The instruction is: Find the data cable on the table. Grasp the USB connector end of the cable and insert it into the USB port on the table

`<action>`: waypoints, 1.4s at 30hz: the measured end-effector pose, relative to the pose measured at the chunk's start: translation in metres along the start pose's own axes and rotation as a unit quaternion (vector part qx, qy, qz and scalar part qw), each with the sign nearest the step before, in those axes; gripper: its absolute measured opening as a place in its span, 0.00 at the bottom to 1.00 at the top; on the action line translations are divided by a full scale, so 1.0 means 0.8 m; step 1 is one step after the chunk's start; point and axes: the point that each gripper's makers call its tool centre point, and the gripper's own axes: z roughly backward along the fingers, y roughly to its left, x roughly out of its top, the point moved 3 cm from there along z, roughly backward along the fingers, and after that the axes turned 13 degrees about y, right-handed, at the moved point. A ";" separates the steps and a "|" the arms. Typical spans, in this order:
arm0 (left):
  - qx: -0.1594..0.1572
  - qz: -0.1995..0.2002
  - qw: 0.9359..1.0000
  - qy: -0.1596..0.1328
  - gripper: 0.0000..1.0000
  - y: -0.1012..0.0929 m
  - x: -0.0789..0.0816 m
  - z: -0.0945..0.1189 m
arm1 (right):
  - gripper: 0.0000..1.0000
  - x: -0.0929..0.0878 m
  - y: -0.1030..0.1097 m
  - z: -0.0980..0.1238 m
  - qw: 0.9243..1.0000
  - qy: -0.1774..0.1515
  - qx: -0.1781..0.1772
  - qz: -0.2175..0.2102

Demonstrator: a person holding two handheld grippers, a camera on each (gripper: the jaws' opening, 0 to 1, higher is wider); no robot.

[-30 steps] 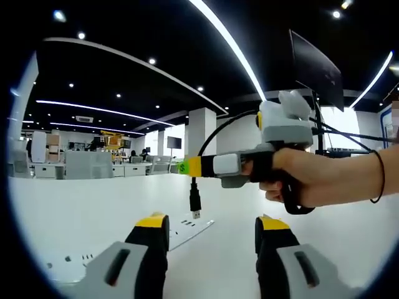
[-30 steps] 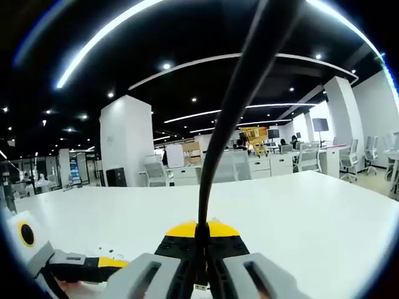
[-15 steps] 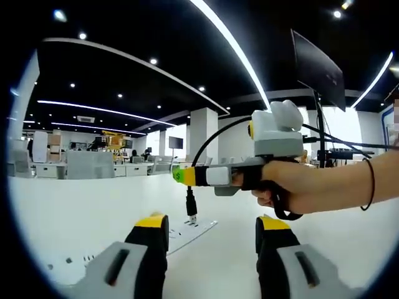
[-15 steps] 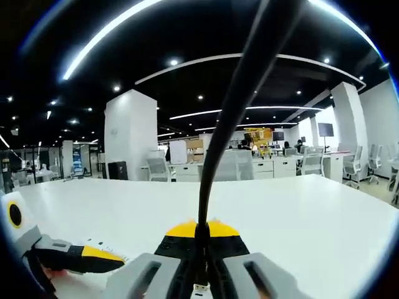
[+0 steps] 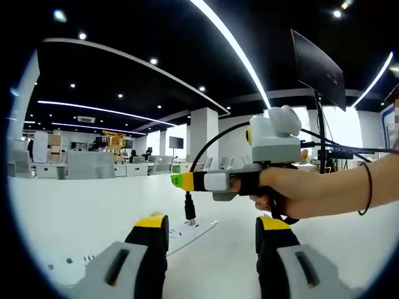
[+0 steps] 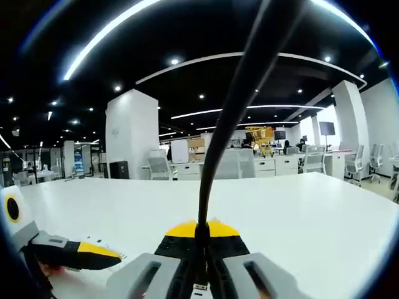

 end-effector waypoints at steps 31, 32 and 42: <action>0.002 -0.002 1.000 0.006 0.57 -0.003 -0.005 0.001 | 0.04 -0.016 0.004 0.005 0.996 0.081 -0.023 -0.011; 0.002 -0.002 1.000 0.007 0.57 -0.003 -0.005 0.000 | 0.04 -0.017 0.008 0.004 0.996 0.084 -0.016 -0.009; 0.002 -0.002 1.000 0.009 0.57 -0.004 -0.006 0.001 | 0.03 -0.020 0.004 0.007 0.996 0.072 -0.024 -0.038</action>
